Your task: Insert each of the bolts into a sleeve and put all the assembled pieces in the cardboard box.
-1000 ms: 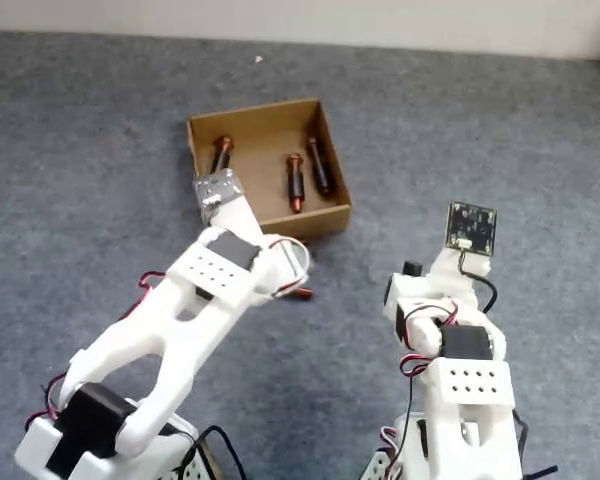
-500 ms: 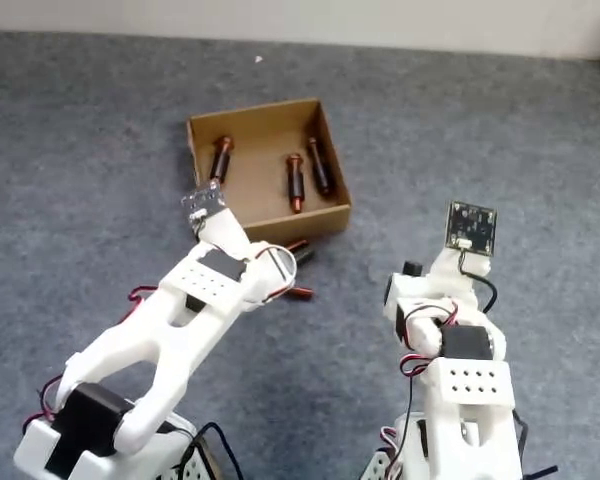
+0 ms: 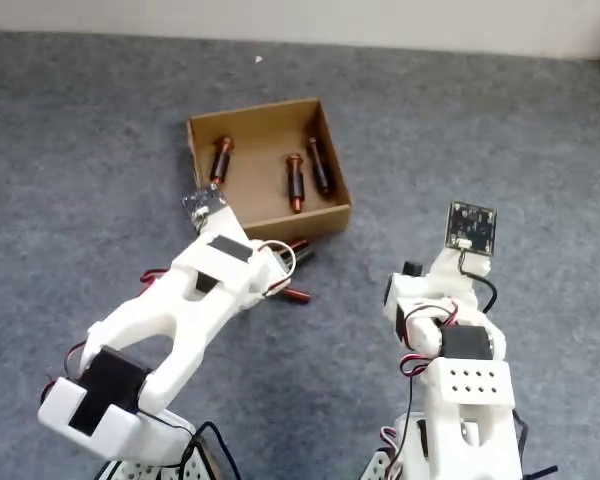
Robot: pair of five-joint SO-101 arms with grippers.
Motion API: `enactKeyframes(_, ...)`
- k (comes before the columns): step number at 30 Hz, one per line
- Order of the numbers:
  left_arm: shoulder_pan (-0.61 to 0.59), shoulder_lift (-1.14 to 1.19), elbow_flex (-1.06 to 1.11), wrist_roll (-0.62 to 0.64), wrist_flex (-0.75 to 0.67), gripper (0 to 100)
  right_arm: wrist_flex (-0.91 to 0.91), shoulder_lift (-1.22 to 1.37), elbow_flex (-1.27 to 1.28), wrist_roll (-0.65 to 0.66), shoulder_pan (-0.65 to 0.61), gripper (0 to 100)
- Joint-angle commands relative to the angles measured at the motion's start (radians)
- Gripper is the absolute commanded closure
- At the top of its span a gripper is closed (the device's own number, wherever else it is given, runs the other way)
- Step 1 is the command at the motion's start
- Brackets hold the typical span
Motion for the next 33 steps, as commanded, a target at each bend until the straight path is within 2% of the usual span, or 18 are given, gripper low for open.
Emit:
enactKeyframes(1, -0.015, 0.005, -0.044, 0.009, -0.003, 78, -0.031, -0.019, -0.004, -0.002, 0.008, 99.4)
enactKeyframes(8, -0.015, 0.005, -0.044, 0.009, -0.003, 80, -0.031, -0.019, -0.004, -0.002, 0.007, 99.4)
enactKeyframes(14, -0.045, 0.005, -0.05, 0.003, -0.003, 99, -0.031, -0.019, -0.002, -0.002, 0.005, 99.4)
enactKeyframes(23, -0.05, -0.002, -0.051, 0.0, 0.0, 100, -0.031, -0.021, -0.002, -0.002, 0.005, 99.4)
enactKeyframes(27, -0.051, -0.124, -0.024, -0.037, 0.003, 100, -0.025, -0.027, -0.002, 0.0, 0.005, 99.4)
enactKeyframes(33, -0.051, -0.455, 0.12, -0.133, -0.003, 100, -0.004, -0.027, -0.005, 0.0, 0.005, 99.4)
